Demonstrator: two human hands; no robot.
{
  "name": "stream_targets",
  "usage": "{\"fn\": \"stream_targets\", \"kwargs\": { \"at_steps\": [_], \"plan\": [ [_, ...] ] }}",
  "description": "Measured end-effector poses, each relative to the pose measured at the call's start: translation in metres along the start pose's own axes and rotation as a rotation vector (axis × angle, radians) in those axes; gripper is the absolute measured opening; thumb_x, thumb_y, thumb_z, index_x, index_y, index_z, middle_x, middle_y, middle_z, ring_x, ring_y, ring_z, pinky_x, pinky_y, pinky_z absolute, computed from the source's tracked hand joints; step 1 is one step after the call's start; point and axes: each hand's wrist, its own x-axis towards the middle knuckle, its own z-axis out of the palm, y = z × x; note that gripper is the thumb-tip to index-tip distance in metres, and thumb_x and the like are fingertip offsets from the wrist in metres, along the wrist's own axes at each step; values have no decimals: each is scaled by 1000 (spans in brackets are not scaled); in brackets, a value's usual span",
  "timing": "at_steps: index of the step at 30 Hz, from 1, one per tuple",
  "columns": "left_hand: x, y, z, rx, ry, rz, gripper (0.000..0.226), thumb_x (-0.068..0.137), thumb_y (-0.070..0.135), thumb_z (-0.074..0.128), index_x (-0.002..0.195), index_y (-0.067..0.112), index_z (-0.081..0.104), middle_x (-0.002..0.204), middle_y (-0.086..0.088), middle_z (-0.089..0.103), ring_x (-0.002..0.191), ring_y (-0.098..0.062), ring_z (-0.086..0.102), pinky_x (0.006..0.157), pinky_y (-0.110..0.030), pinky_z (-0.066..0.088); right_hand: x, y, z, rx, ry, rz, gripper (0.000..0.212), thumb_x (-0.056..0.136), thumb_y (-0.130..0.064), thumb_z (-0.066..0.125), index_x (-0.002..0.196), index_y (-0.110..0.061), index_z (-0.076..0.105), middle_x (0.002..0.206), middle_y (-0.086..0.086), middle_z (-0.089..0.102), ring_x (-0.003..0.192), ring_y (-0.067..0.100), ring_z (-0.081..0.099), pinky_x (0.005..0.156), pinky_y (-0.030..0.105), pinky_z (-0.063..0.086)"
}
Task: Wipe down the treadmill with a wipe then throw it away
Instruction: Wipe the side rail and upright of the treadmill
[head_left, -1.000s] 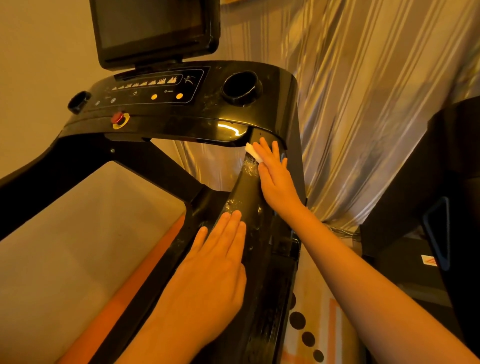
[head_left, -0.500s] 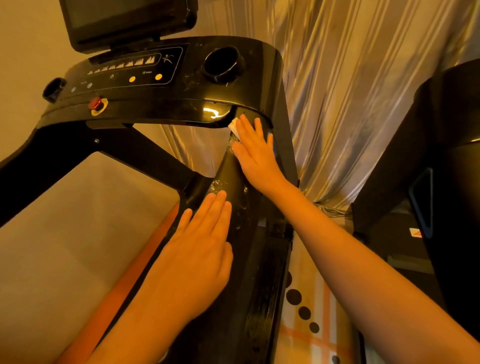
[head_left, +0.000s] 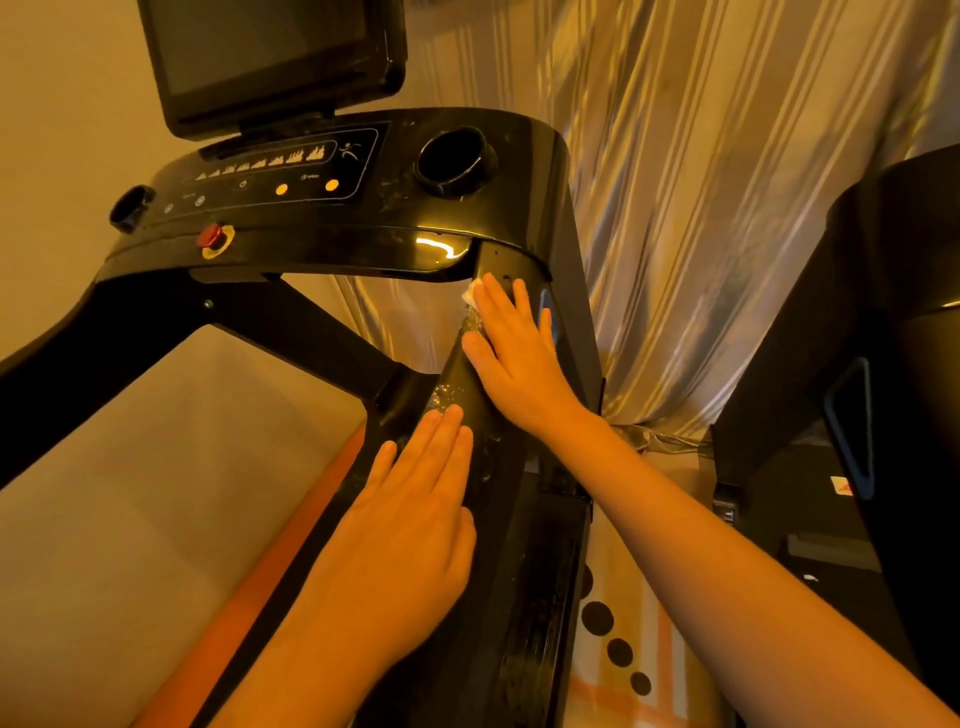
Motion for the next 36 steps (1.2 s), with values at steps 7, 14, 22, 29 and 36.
{"fn": "stream_targets", "kwargs": {
  "at_steps": [7, 14, 22, 29, 36],
  "plan": [
    [-1, -3, 5, 136, 3, 15, 65, 89, 43, 40, 146, 15, 54, 152, -7, 51, 138, -20, 49, 103, -42, 36, 14, 0, -14, -98, -42, 1, 60, 110, -49, 24, 164, -28, 10, 172, -7, 1, 154, 11, -18, 123, 46, -17],
    [-3, -1, -1, 98, -27, -7, 69, 92, 46, 36, 157, 22, 36, 166, -3, 23, 151, -18, 27, 114, -41, 21, -8, -4, -11, -98, -61, -1, 58, 110, -49, 25, 164, -31, 9, 172, -9, 0, 151, 6, -20, 122, 44, -16],
    [-3, 0, -3, 0, -21, -23, 67, 95, 44, 34, 157, 24, 22, 165, 2, 11, 152, -15, 21, 114, -38, 8, -16, -15, -2, -35, -45, 40, 64, 106, -55, 21, 164, -31, 8, 172, -11, -6, 155, 12, -20, 120, 42, -17],
    [1, 1, -6, -11, 53, -25, 65, 97, 45, 26, 158, 30, 7, 169, 6, -4, 151, -7, -8, 116, -36, -2, 14, -11, -13, -111, -83, 65, 59, 111, -48, 25, 164, -29, 6, 172, -8, -6, 154, 14, -20, 120, 46, -17],
    [1, -2, 6, -50, 89, 13, 67, 103, 43, 30, 157, 33, -9, 164, 9, -22, 145, -5, -25, 113, -32, -14, -19, -14, -5, -88, -93, 56, 63, 108, -53, 22, 163, -32, 3, 172, -10, -8, 154, 13, -20, 121, 45, -17]
  ]
}}
